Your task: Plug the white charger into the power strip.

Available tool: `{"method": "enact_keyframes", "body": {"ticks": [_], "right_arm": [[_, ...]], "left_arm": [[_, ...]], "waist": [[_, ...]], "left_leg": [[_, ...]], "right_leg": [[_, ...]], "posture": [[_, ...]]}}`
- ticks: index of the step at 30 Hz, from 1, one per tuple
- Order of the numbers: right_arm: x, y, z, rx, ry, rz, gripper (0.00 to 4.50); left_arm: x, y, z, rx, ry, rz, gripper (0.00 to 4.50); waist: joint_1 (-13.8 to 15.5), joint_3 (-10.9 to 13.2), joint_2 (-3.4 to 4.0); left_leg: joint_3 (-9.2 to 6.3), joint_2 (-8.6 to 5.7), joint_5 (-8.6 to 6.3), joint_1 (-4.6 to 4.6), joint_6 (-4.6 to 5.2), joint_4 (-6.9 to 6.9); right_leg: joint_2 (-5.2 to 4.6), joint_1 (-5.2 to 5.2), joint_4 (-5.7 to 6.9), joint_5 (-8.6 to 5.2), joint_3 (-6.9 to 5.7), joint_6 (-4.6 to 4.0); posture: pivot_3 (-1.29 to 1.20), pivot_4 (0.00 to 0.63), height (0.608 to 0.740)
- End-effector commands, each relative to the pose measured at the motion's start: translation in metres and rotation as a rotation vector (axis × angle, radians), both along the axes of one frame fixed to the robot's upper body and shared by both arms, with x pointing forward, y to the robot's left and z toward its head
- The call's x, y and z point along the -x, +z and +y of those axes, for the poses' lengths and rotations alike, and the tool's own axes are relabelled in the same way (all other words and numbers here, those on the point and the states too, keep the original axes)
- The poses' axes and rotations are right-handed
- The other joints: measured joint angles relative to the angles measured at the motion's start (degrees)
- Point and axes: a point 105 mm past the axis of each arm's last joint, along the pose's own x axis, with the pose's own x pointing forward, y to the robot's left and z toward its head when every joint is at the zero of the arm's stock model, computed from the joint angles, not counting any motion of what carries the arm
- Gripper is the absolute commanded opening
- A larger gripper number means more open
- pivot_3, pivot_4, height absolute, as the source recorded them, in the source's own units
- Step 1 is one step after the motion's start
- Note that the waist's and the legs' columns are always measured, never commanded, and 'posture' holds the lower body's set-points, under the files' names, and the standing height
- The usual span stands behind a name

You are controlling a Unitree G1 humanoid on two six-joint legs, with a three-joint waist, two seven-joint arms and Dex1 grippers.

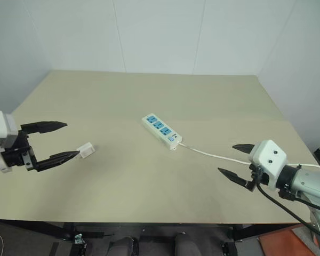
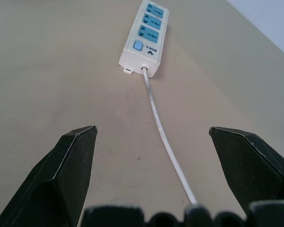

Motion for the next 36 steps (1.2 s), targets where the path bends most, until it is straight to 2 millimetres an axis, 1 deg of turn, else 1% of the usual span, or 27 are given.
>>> {"method": "enact_keyframes", "body": {"ticks": [1,7,11,13,16,19,21,23,24,25,28,31,36], "right_arm": [[0.0,0.014,0.0,0.014,-0.002,-0.051,4.47],[-0.002,0.013,-0.001,0.022,-0.014,-0.049,4.47],[-0.012,0.011,0.005,-0.031,-0.035,-0.07,4.47],[-0.025,0.005,0.015,-0.1,-0.047,-0.078,4.47],[-0.053,-0.007,0.032,-0.198,-0.074,-0.087,4.47],[-0.084,-0.015,0.055,-0.295,-0.089,-0.083,4.47],[-0.107,-0.022,0.075,-0.36,-0.077,-0.066,4.47],[-0.121,-0.026,0.087,-0.384,-0.073,-0.062,4.47],[-0.127,-0.027,0.091,-0.386,-0.077,-0.059,4.47],[-0.133,-0.031,0.098,-0.396,-0.068,-0.045,4.47],[-0.144,-0.039,0.114,-0.411,-0.037,-0.01,4.47],[-0.149,-0.045,0.128,-0.446,-0.003,0.026,4.47],[-0.159,-0.058,0.139,-0.449,-0.014,0.063,4.47]], "left_arm": [[0.001,0.007,-0.005,-0.011,-0.016,-0.033,4.5],[0.0,0.008,-0.006,-0.008,-0.02,-0.032,4.5],[-0.001,0.009,-0.008,-0.001,-0.03,-0.036,4.5],[-0.003,0.011,-0.011,0.011,-0.04,-0.046,4.5],[-0.006,0.011,-0.016,0.02,-0.063,-0.047,4.5],[-0.008,0.011,-0.018,0.022,-0.076,-0.047,4.5],[-0.009,0.012,-0.02,0.023,-0.083,-0.049,4.5],[-0.009,0.012,-0.02,0.023,-0.086,-0.049,4.5],[-0.01,0.012,-0.019,0.023,-0.087,-0.048,4.5],[-0.009,0.011,-0.018,0.023,-0.087,-0.048,4.5],[-0.009,0.01,-0.014,0.022,-0.085,-0.046,4.5],[-0.008,0.008,-0.01,0.02,-0.082,-0.044,4.5],[-0.007,0.007,-0.005,0.018,-0.078,-0.048,4.5]], "waist": [[0.0,0.0,0.0],[0.0,0.0,0.0],[-0.1,0.0,0.0],[-0.2,0.0,-0.06],[-0.4,0.0,-0.06],[-0.9,0.0,-0.04],[-1.4,0.0,-0.03],[-1.5,0.0,-0.02],[-1.5,0.0,-0.01],[-1.4,0.0,-0.01],[-1.3,0.0,0.0],[-1.4,0.0,0.0],[-1.6,0.0,0.02]], "left_leg": [[0.01,0.01,0.0,0.0,0.0,0.0],[0.23,0.15,0.0,0.0,0.0,0.0],[0.37,0.23,0.0,0.02,0.0,0.0],[0.38,0.3,0.0,0.04,0.0,0.01],[0.39,0.35,0.0,0.1,0.0,0.02],[0.42,0.35,0.0,0.08,0.0,0.0],[0.43,0.36,0.01,0.04,0.0,0.0],[0.42,0.36,0.01,-0.02,0.01,0.0],[0.42,0.4,0.01,-0.05,0.01,0.0],[0.42,0.4,0.01,-0.09,0.01,-0.01],[0.41,0.41,0.0,-0.21,0.01,-0.07],[0.42,0.41,-0.01,-0.23,0.02,-0.09],[0.42,0.45,0.0,-0.16,0.02,-0.1]], "right_leg": [[0.0,0.0,0.0,0.0,0.0,0.0],[0.02,-0.01,-0.01,0.0,0.0,0.0],[0.02,-0.01,-0.01,0.01,0.0,0.0],[0.09,0.0,-0.01,0.02,0.0,0.0],[0.15,0.01,-0.01,0.08,0.01,-0.03],[0.16,-0.03,0.01,0.09,0.02,-0.05],[0.18,-0.04,0.0,0.13,0.03,-0.01],[0.2,-0.09,0.01,0.31,0.03,0.27],[0.23,-0.09,0.0,0.33,0.01,0.3],[0.23,-0.15,0.0,0.31,0.01,0.26],[0.22,-0.21,-0.02,0.26,-0.04,0.19],[0.21,-0.21,-0.05,0.28,-0.04,0.17],[0.23,-0.2,0.01,0.28,-0.06,0.19]], "posture": [[0.0,0.15,0.74],[0.0,0.15,0.74],[0.0,0.15,0.74],[0.0,0.15,0.74],[0.0,0.15,0.74],[0.0,0.15,0.74],[0.0,0.15,0.74],[0.0,0.15,0.74],[0.0,0.15,0.74],[0.0,0.15,0.74],[0.0,0.15,0.74],[0.0,0.15,0.74],[0.0,0.15,0.74]]}}
